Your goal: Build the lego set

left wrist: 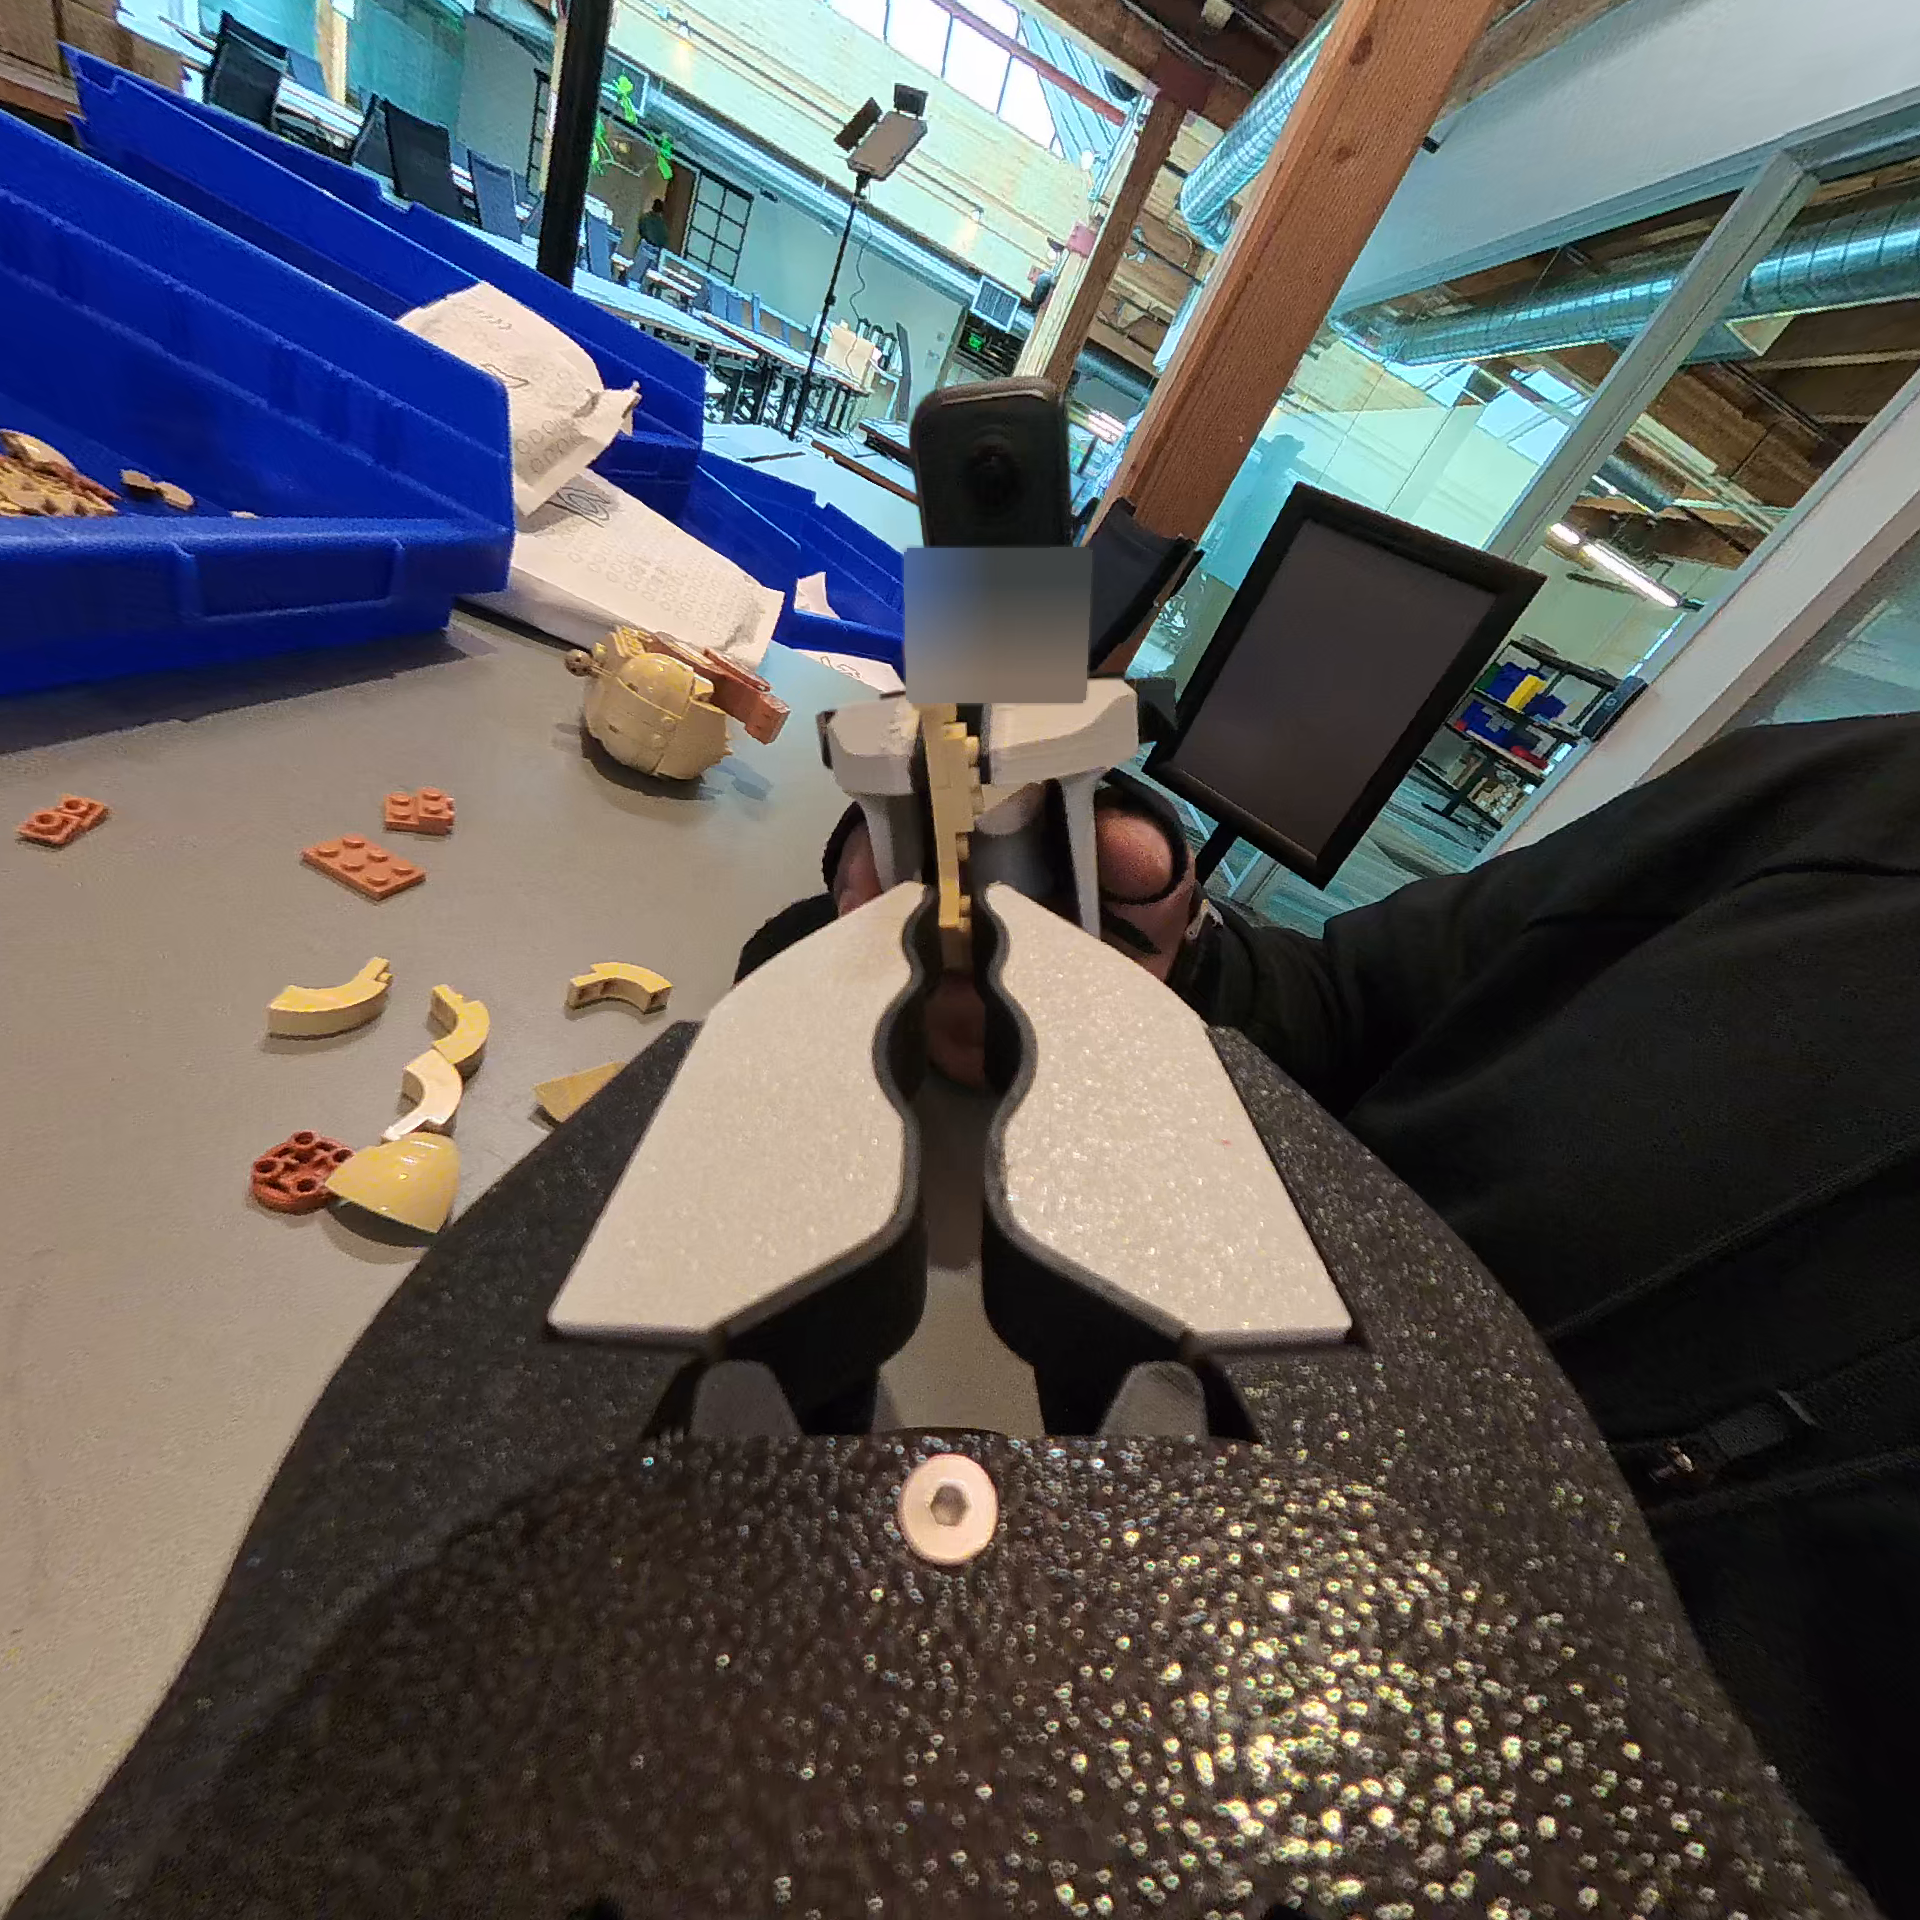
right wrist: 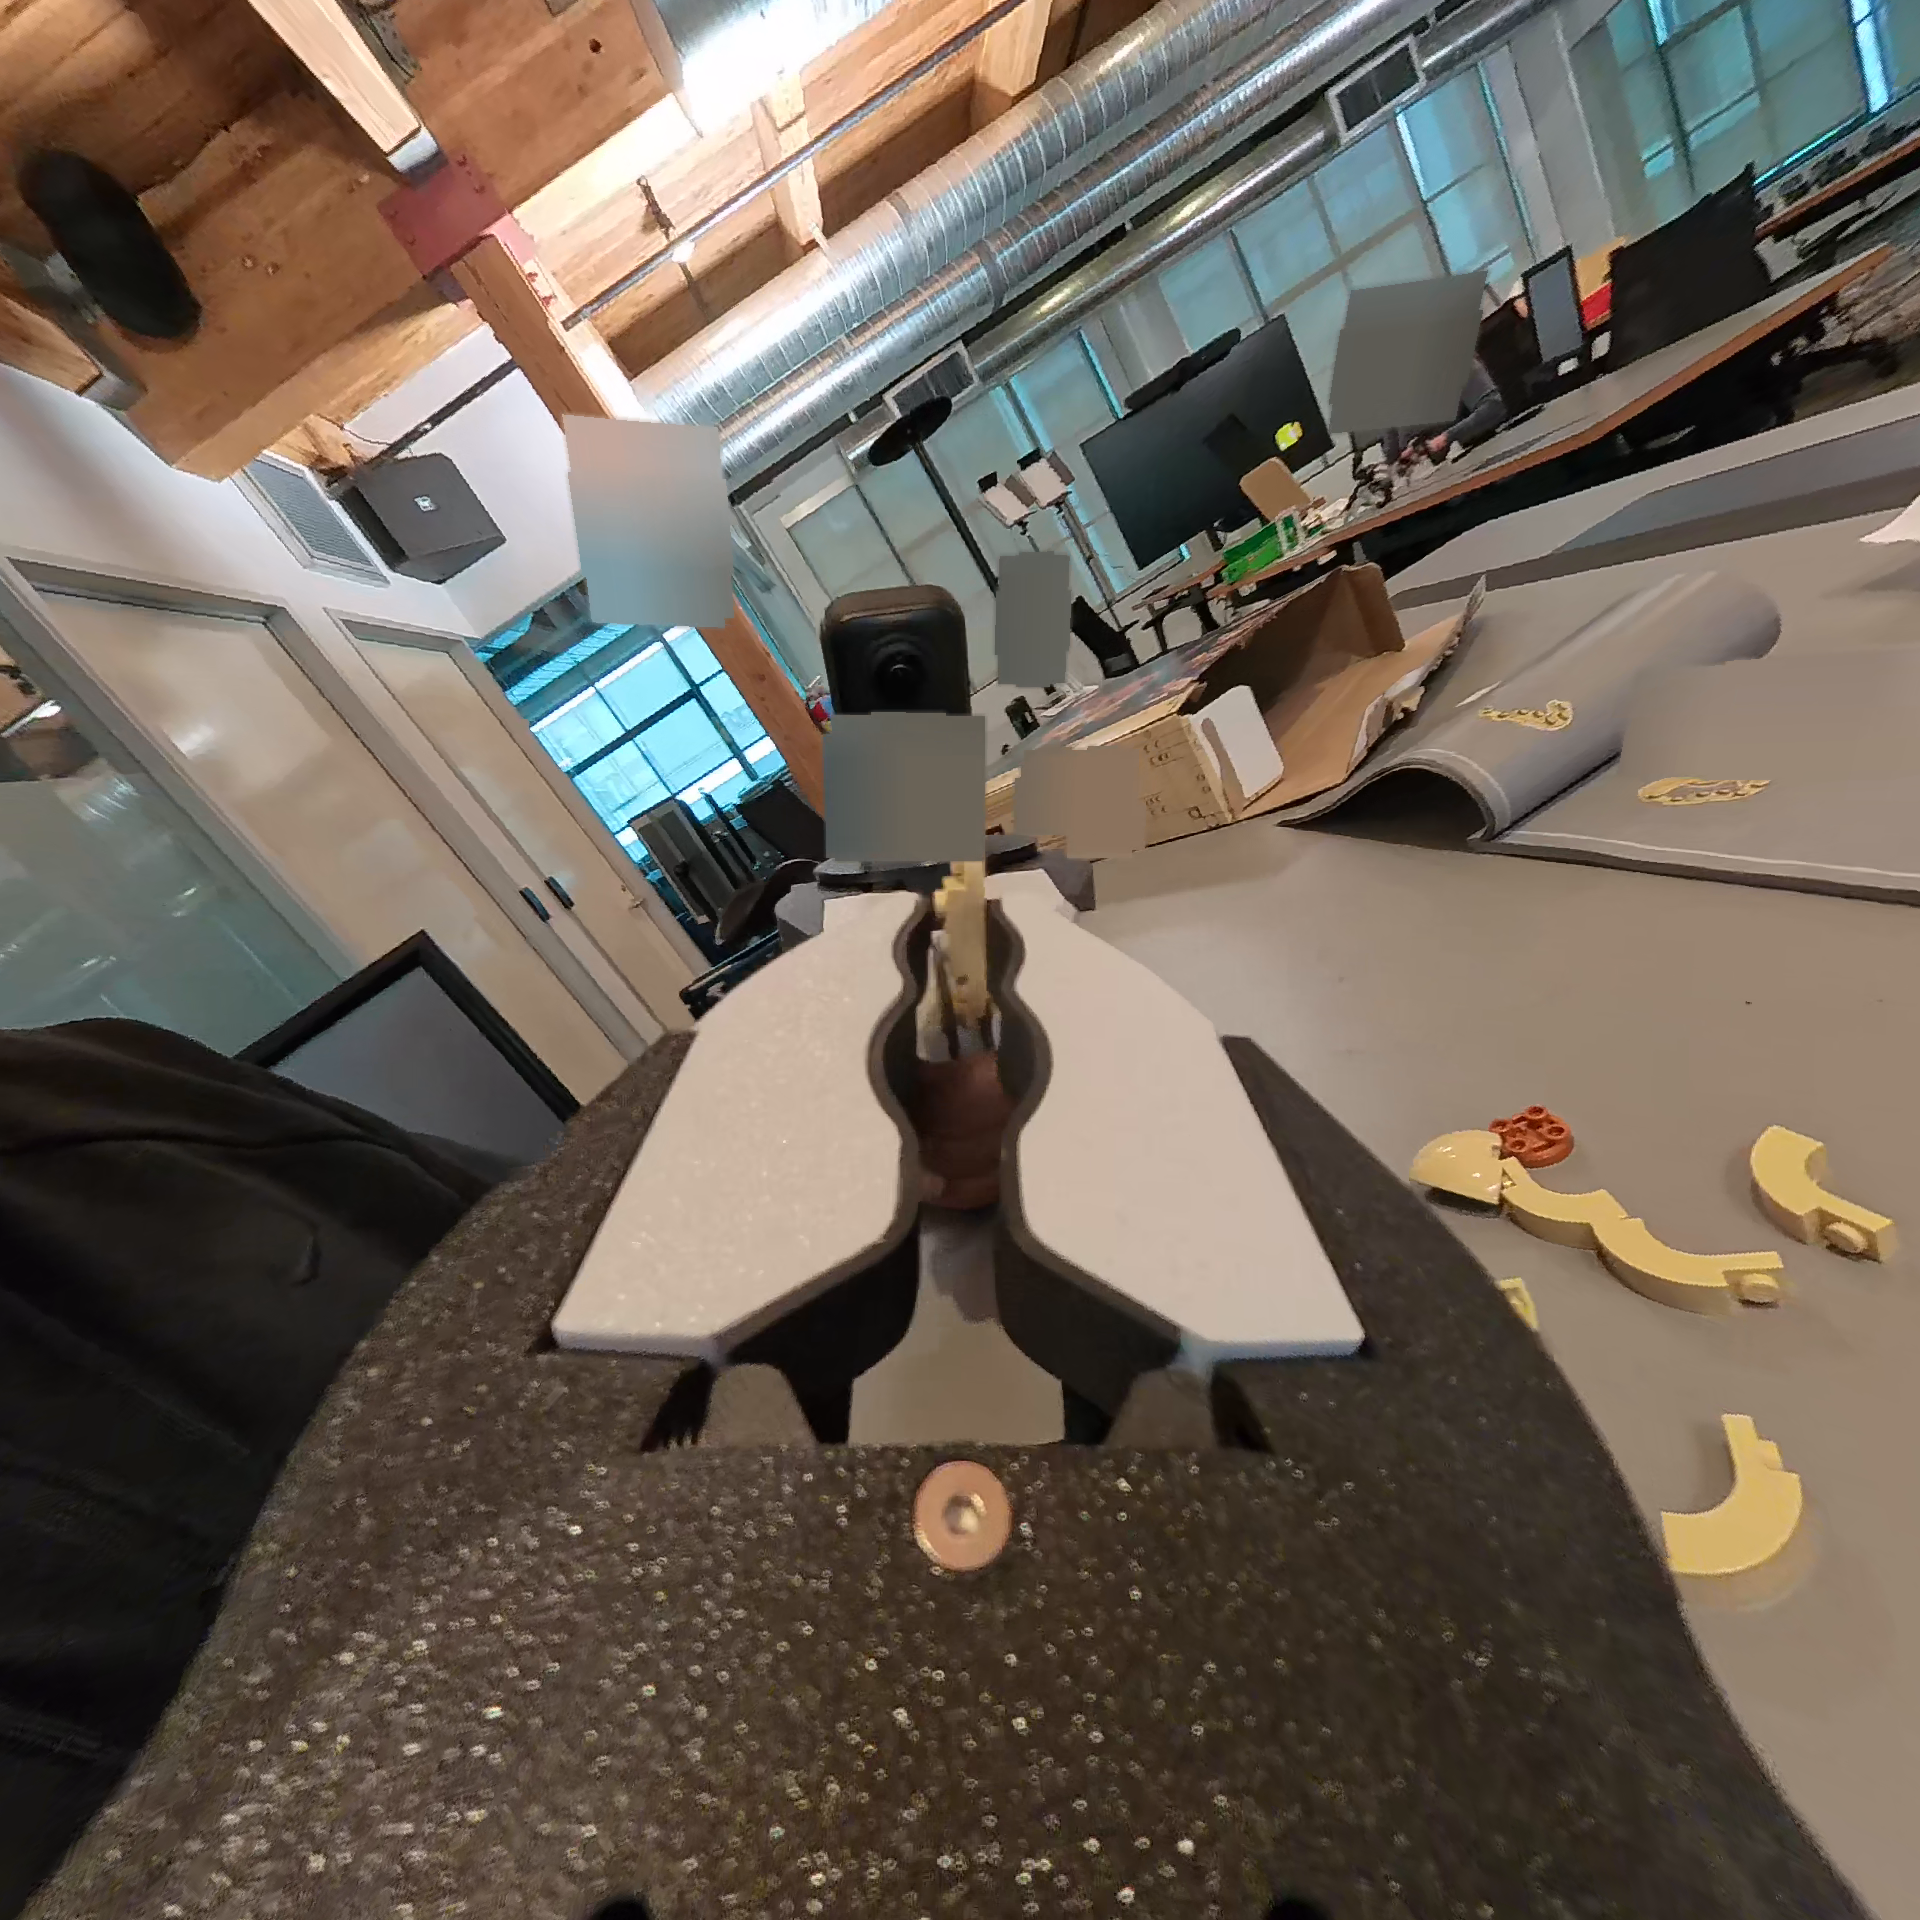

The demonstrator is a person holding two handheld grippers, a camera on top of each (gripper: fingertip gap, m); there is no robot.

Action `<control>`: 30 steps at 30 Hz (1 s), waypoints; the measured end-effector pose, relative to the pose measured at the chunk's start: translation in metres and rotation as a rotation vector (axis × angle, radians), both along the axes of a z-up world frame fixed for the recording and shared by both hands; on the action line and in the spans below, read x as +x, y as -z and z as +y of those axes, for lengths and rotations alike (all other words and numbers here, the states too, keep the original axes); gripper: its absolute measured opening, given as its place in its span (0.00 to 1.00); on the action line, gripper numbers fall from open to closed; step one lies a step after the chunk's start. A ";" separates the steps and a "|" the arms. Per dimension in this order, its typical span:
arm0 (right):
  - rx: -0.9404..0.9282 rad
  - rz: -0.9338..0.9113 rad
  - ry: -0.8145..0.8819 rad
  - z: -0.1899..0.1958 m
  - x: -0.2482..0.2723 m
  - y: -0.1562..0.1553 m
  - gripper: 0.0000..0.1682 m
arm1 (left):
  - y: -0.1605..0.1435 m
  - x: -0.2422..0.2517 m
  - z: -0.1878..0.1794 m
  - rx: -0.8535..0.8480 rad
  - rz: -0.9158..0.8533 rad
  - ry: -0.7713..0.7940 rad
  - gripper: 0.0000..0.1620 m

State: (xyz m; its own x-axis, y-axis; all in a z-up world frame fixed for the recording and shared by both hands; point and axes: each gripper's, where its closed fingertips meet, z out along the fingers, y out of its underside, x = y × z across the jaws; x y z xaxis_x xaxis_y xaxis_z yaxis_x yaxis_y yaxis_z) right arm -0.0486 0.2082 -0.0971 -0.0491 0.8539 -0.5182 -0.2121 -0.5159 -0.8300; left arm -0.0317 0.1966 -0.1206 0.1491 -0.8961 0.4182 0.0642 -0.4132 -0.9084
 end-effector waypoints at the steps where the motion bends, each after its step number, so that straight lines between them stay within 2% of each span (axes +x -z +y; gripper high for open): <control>1: -0.005 -0.004 -0.011 -0.001 -0.001 0.000 0.12 | -0.001 -0.001 0.001 0.001 -0.005 -0.011 0.03; 3: 0.009 -0.034 -0.013 -0.003 -0.003 0.003 0.20 | -0.001 -0.006 0.004 -0.014 -0.013 -0.032 0.03; 5: 0.069 -0.080 0.002 -0.006 -0.006 0.005 0.22 | 0.006 -0.014 0.009 -0.042 0.035 -0.056 0.03; 7: 0.159 -0.156 0.034 -0.008 -0.008 0.011 0.21 | 0.023 -0.027 0.013 -0.080 0.160 -0.079 0.03; 11: 0.354 -0.367 0.125 -0.006 -0.014 0.030 0.19 | 0.067 -0.057 0.008 -0.170 0.471 -0.028 0.03; 14: 0.400 -0.461 0.151 -0.005 -0.017 0.043 0.18 | 0.093 -0.076 0.002 -0.240 0.644 0.041 0.03; 20: 0.373 -0.463 0.152 -0.004 -0.015 0.044 0.17 | 0.096 -0.082 0.009 -0.290 0.685 0.053 0.04; 30: 0.359 -0.474 0.164 0.000 -0.011 0.046 0.16 | 0.093 -0.083 0.020 -0.288 0.641 0.006 0.07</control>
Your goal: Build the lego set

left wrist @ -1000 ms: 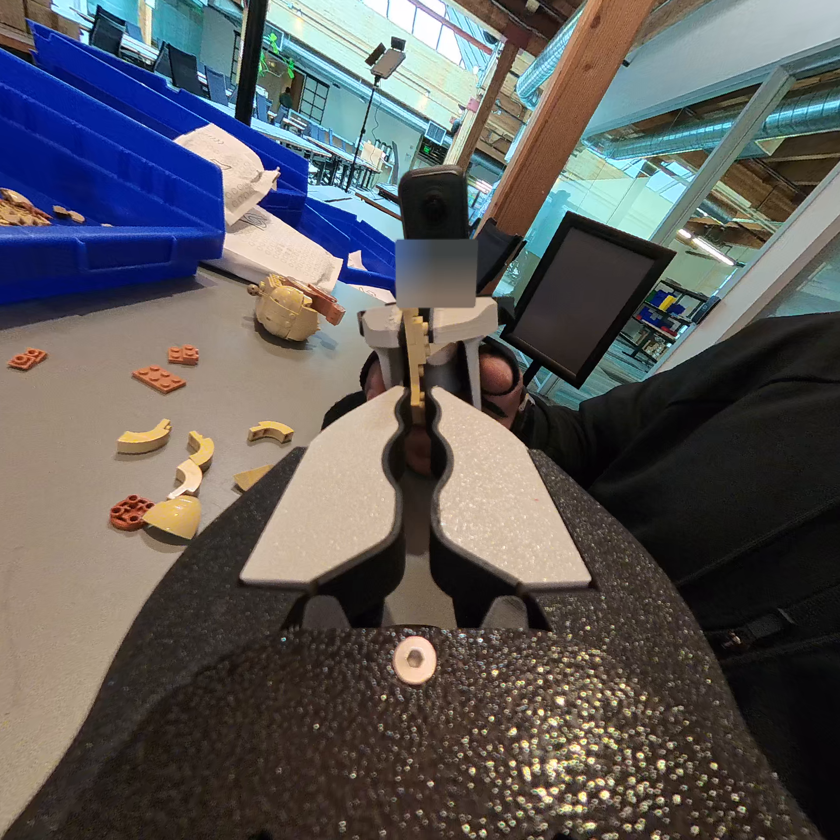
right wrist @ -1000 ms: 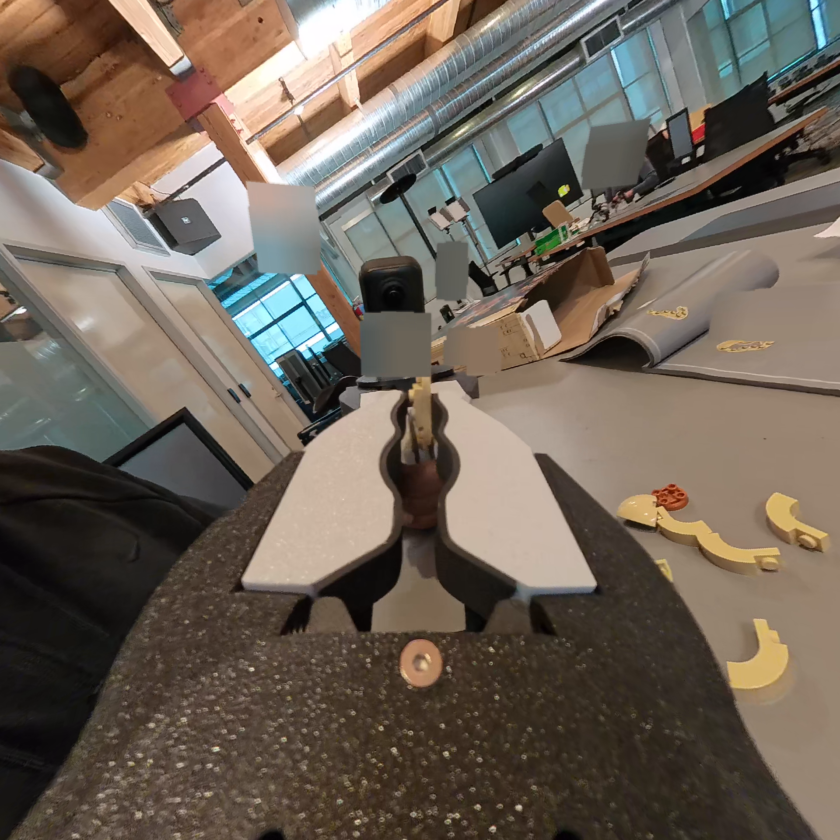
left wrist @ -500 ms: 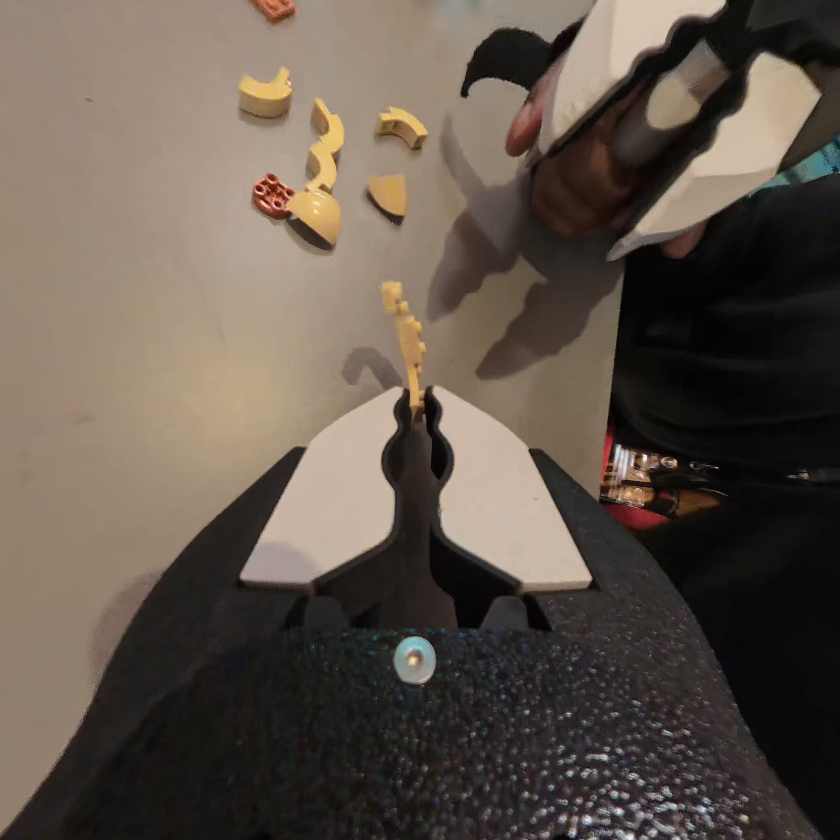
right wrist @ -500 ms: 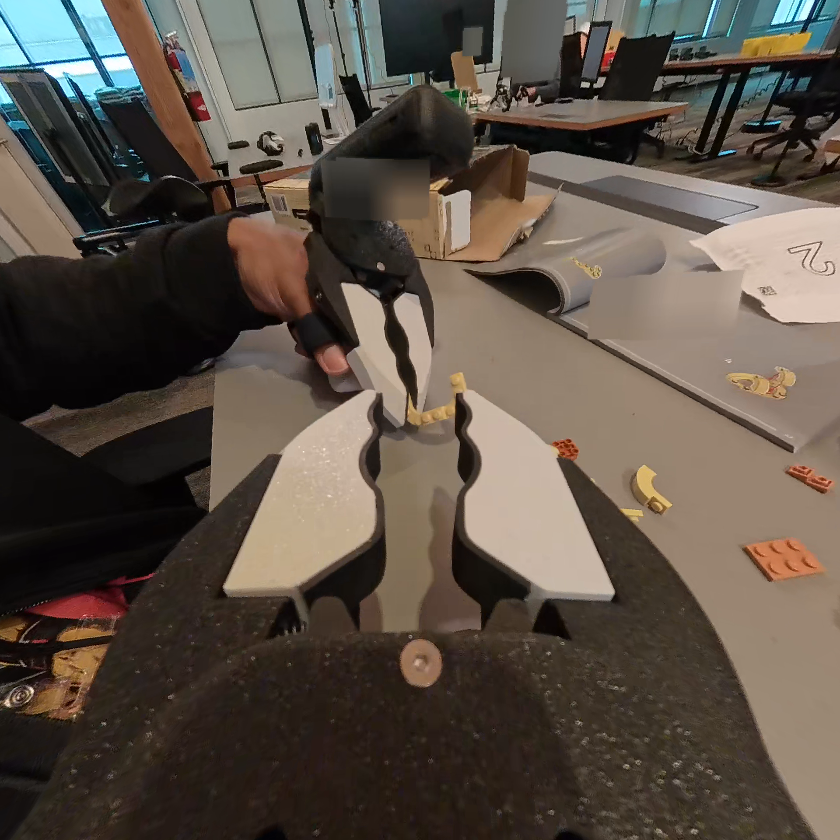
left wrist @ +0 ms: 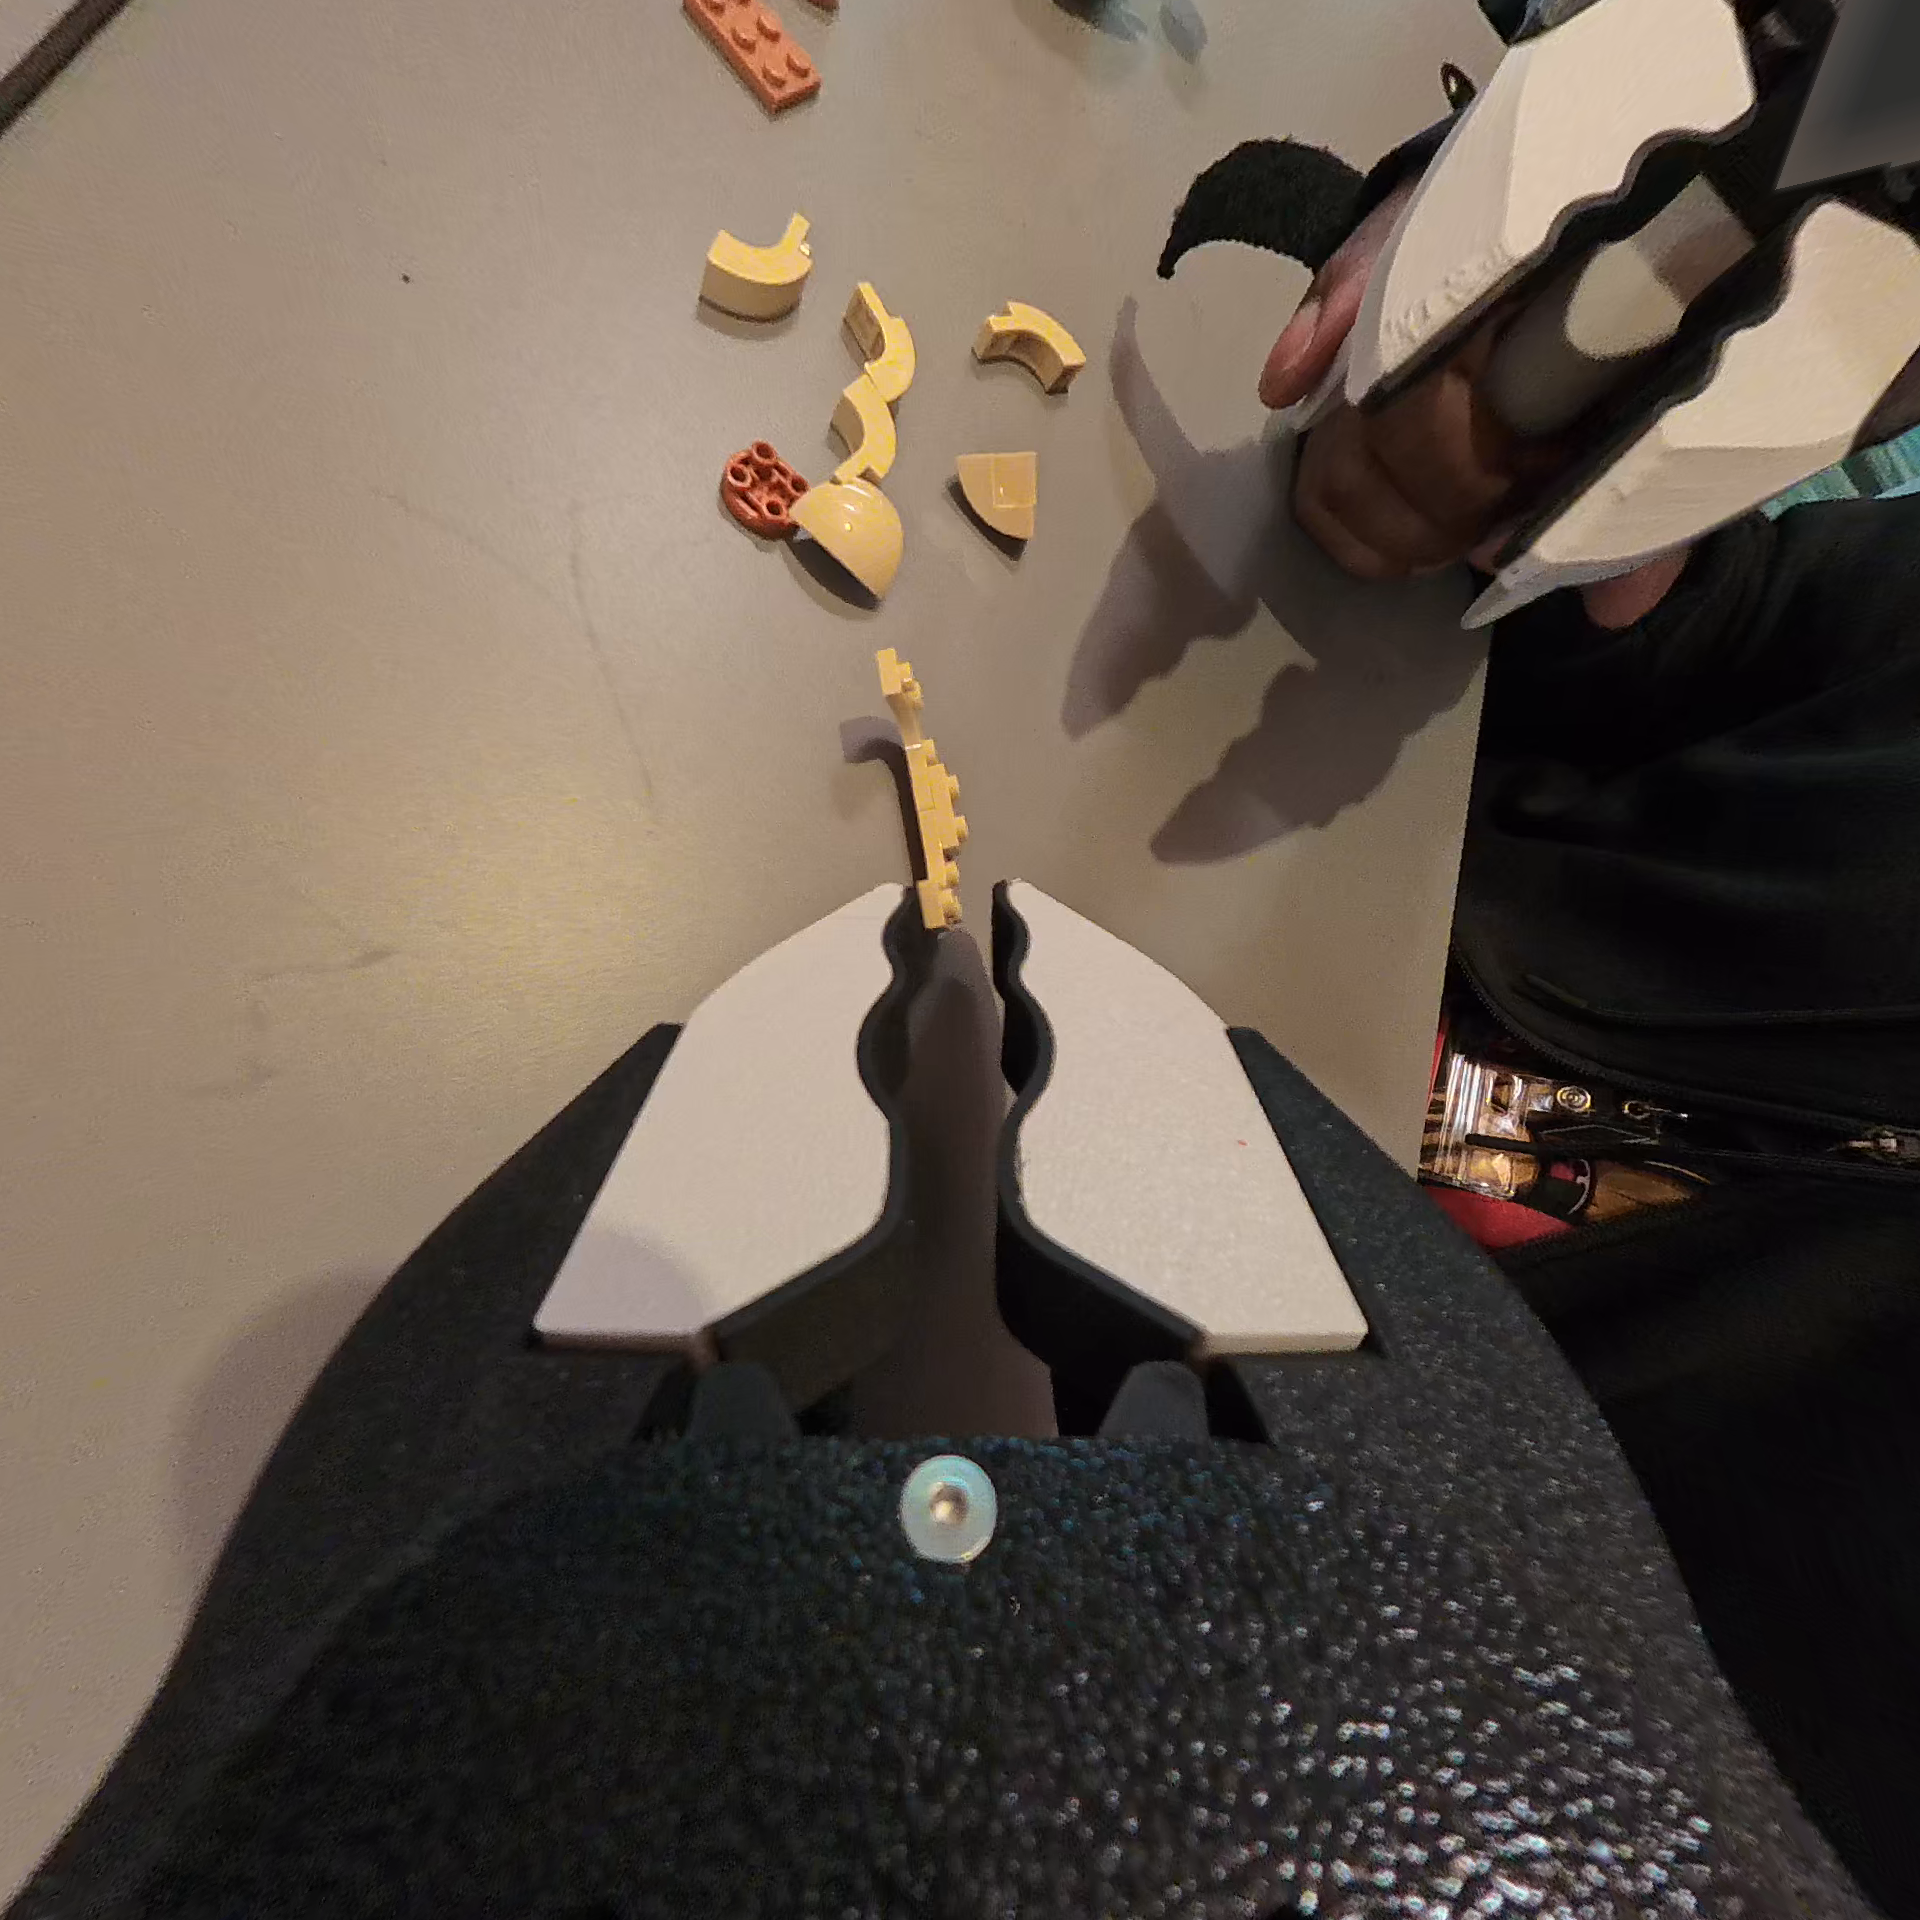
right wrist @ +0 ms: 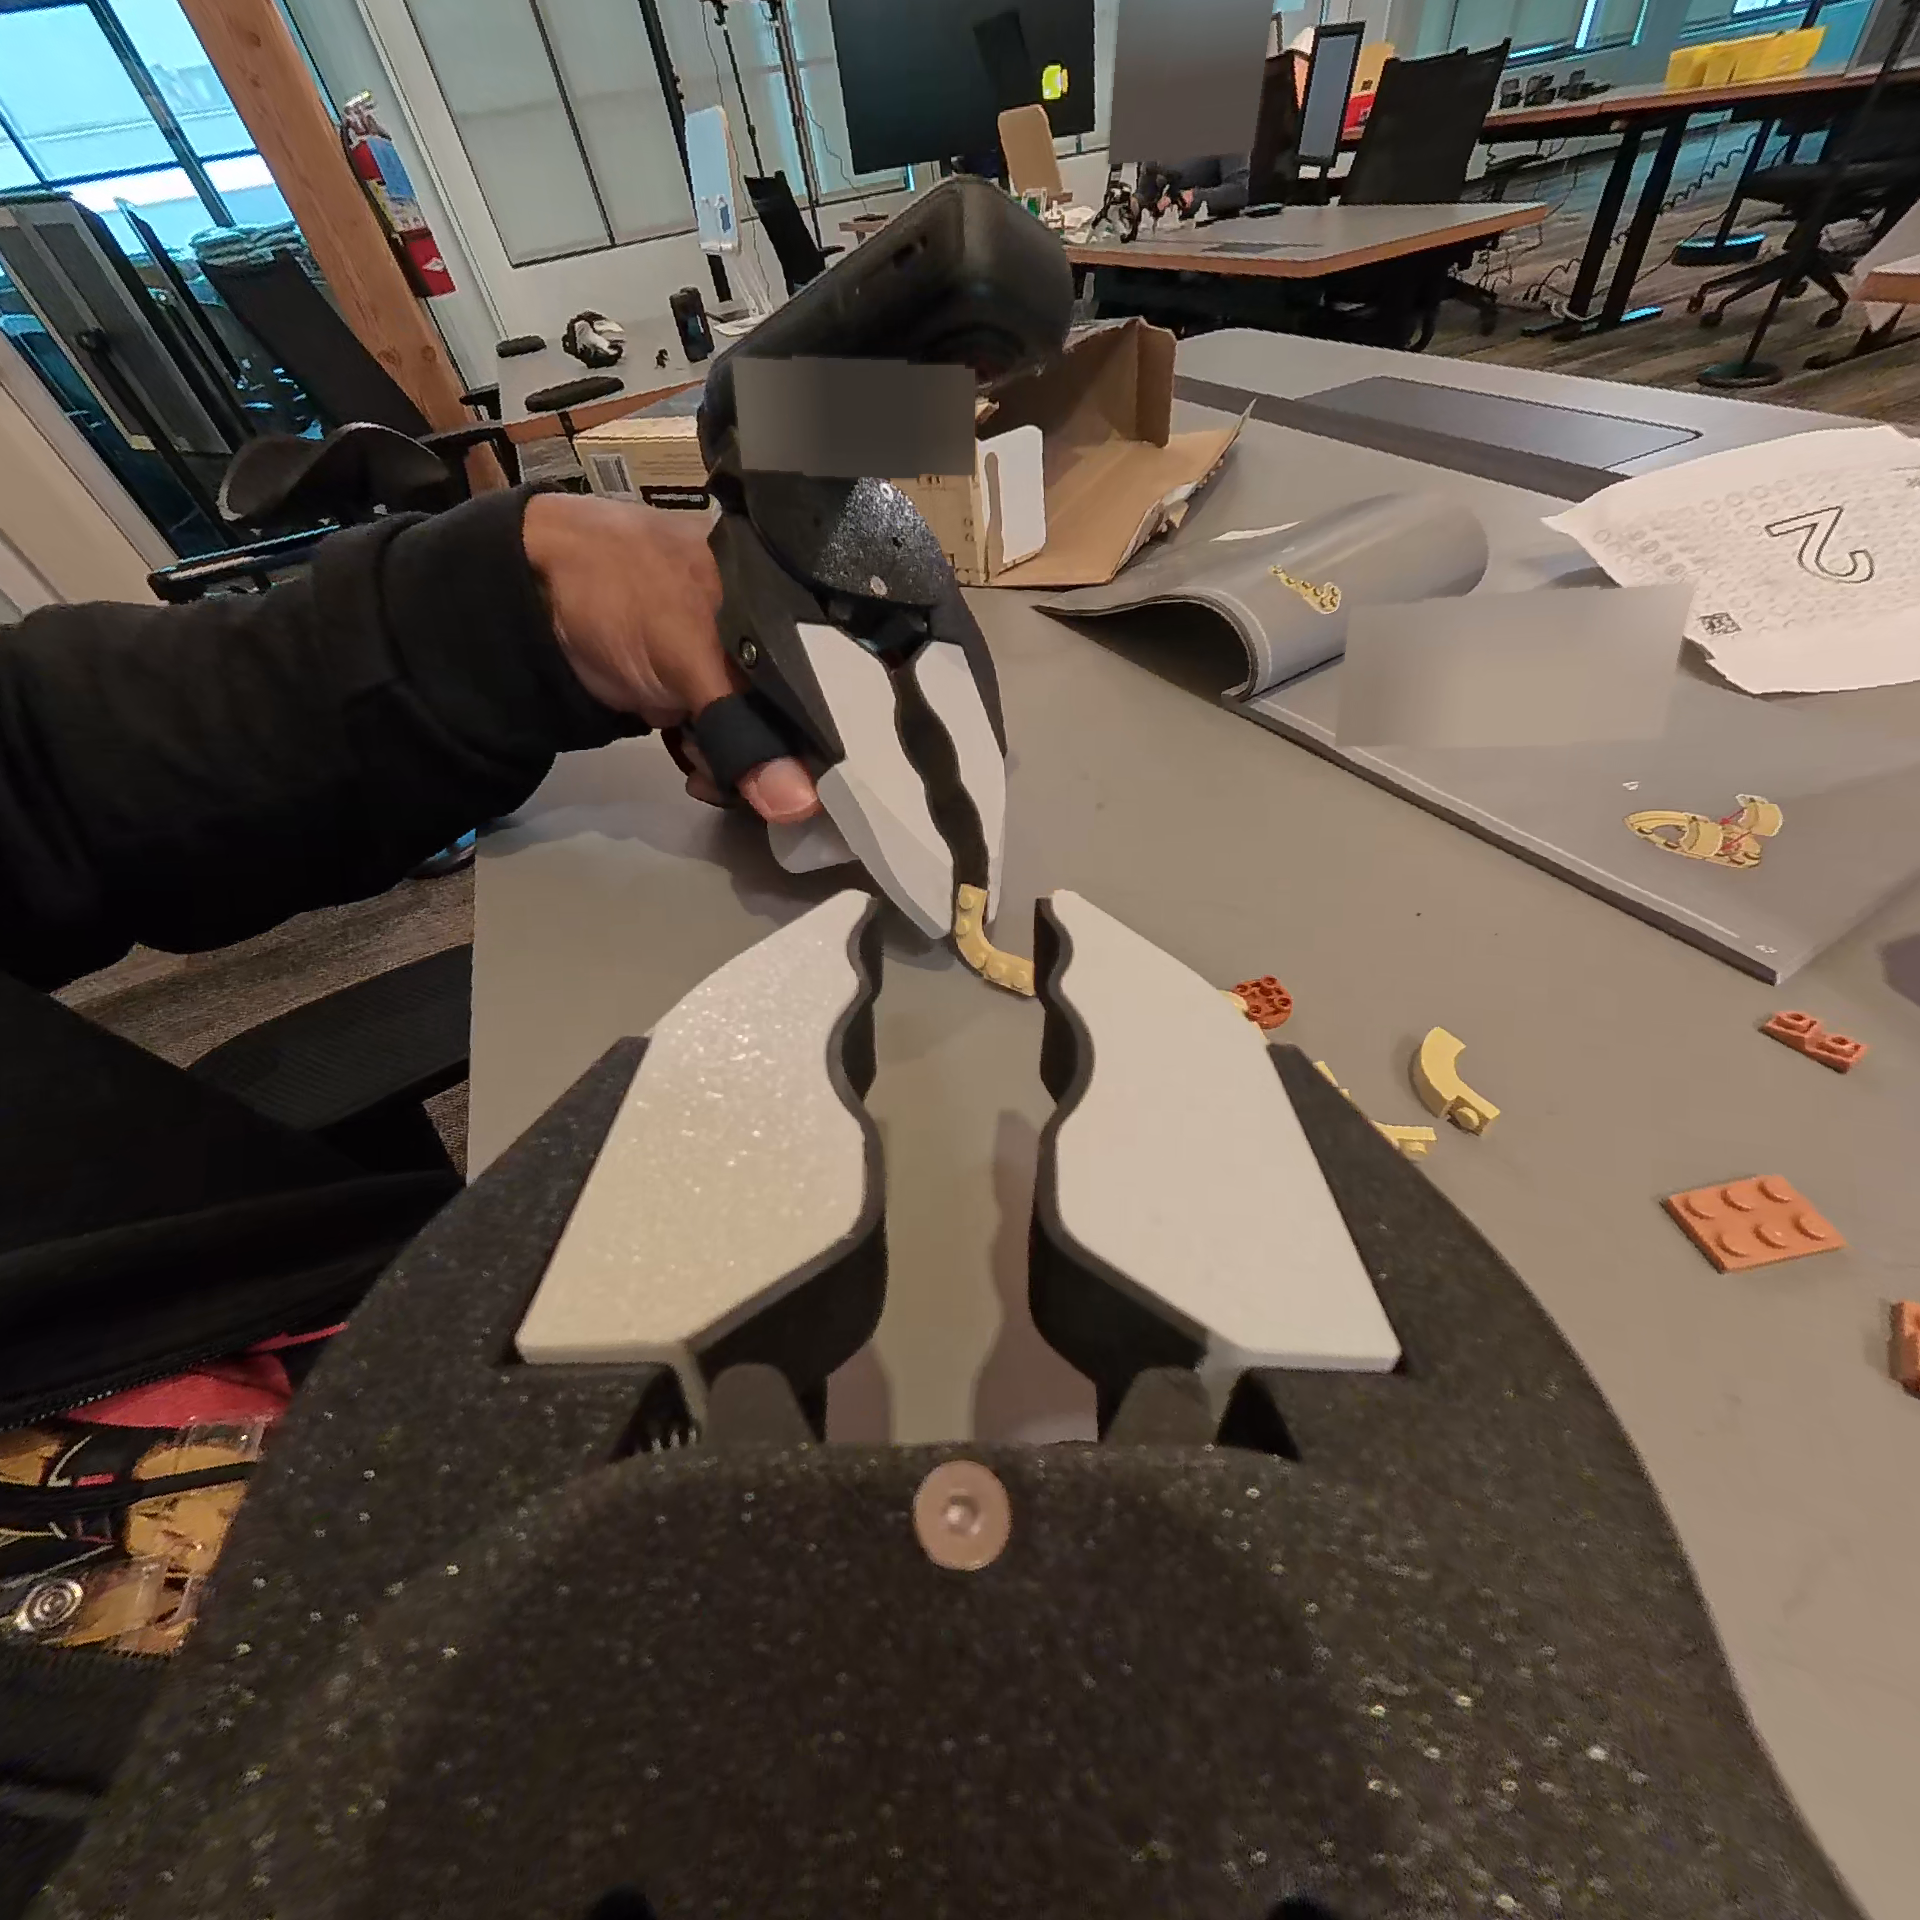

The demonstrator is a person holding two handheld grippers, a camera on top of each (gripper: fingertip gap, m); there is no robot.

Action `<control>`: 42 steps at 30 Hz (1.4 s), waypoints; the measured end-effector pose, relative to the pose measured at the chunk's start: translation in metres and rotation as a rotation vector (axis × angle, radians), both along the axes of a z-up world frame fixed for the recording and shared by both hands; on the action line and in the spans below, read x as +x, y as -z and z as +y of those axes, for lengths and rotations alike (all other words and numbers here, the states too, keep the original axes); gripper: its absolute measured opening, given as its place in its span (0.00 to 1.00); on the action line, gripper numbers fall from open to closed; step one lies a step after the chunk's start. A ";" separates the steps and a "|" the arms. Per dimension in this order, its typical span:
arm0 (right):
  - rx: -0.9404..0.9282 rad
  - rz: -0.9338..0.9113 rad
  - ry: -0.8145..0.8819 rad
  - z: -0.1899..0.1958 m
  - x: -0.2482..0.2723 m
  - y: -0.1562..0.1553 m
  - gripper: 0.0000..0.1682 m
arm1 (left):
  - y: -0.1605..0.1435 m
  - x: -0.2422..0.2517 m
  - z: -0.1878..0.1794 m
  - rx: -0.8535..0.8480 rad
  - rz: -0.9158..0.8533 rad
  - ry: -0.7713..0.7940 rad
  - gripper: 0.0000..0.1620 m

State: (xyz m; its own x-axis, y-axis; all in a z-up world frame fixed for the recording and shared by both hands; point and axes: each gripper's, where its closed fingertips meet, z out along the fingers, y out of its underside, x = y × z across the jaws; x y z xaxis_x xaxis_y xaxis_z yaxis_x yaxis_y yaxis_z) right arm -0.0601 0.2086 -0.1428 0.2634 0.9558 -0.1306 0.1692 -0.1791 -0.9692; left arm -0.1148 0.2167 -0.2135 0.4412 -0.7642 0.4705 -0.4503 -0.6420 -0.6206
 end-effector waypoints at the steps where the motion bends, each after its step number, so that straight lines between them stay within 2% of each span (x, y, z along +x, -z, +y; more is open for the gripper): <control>1: -0.002 -0.001 0.002 0.001 0.001 0.000 0.16 | -0.001 0.000 0.001 0.002 -0.007 -0.005 0.08; 17: -0.025 -0.011 0.015 0.005 0.003 0.003 0.16 | -0.007 -0.008 0.012 0.129 -0.026 -0.068 0.21; 26: -0.031 -0.014 0.049 0.010 0.006 0.003 0.14 | -0.036 -0.018 0.020 0.378 -0.130 -0.168 0.20; 31: -0.058 -0.014 0.087 0.016 0.007 0.005 0.14 | -0.044 -0.025 0.024 0.478 -0.123 -0.237 0.18; 42: -0.134 -0.053 0.150 0.027 0.008 0.015 0.11 | -0.036 -0.032 0.026 0.432 -0.078 -0.288 0.16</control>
State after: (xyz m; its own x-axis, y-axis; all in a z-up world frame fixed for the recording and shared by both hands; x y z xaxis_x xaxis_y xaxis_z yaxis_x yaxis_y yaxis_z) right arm -0.0526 0.2357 -0.1576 0.4110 0.8805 -0.2361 0.1810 -0.3326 -0.9255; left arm -0.1466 0.2423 -0.1774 0.6383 -0.7486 0.1794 -0.2351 -0.4115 -0.8806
